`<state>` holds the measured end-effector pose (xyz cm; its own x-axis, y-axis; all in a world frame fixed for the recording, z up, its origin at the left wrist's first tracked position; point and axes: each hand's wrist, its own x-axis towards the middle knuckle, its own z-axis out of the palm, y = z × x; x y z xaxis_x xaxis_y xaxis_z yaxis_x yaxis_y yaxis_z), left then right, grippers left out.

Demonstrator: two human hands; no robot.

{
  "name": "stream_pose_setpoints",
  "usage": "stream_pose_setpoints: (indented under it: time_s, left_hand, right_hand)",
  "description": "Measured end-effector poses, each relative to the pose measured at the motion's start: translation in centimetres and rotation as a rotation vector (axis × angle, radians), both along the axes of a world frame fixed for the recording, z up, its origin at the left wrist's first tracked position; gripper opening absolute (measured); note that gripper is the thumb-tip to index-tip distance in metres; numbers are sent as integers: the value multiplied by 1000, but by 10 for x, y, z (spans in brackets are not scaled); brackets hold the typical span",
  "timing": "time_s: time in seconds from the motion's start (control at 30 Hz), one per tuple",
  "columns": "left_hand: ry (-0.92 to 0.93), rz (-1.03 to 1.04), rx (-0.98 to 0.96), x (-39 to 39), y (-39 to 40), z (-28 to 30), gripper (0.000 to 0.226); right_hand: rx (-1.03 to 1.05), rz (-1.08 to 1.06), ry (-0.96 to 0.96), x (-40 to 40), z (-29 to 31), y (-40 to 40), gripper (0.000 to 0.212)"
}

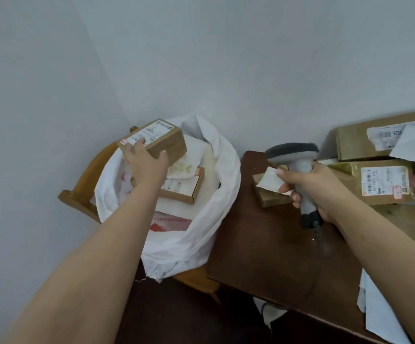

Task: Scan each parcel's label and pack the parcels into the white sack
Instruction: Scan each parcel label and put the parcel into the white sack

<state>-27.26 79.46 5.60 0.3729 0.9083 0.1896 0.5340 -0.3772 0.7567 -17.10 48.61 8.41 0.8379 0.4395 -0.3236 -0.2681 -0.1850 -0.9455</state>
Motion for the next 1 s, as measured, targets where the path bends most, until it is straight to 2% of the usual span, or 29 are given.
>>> stream_pose_setpoints:
  time_s: [0.13, 0.3, 0.43, 0.53, 0.67, 0.7, 0.77, 0.8, 0.83, 0.9, 1.0]
  left_hand:
    - [-62, 10, 82, -6, 37, 6, 53]
    - [-65, -11, 102, 18, 146, 31, 49]
    - [97, -97, -10, 54, 234, 24, 45]
    - [232, -258, -195, 87, 280, -2, 45]
    - [457, -444, -339, 120, 302, -41, 71]
    - [511, -441, -407, 122, 305, -49, 80]
    - [540, -402, -591, 124, 307, -65, 86]
    - [531, -406, -646, 124, 311, -71, 76]
    - [518, -423, -663, 122, 312, -71, 56]
    - [424, -445, -622, 124, 322, -64, 32]
    - [111, -331, -465, 139, 340, -10, 21]
  right_hand:
    - [-50, 22, 28, 22, -3, 47, 23]
    - [-116, -18, 55, 74, -16, 140, 21]
    - [-213, -161, 26, 125, -44, 217, 30]
    - [-333, -224, 46, 149, -70, 262, 43]
    - [-601, -127, 66, 152, -99, 283, 73]
    - [-666, -87, 89, 151, -106, 285, 70]
    - [-774, -66, 96, 150, -120, 287, 41]
    - [-812, -85, 74, 151, -123, 287, 26]
    - [-834, -119, 45, 152, -125, 287, 17]
    - [-809, -203, -13, 160, -118, 289, 12]
    - [-618, -362, -155, 179, -81, 298, 11]
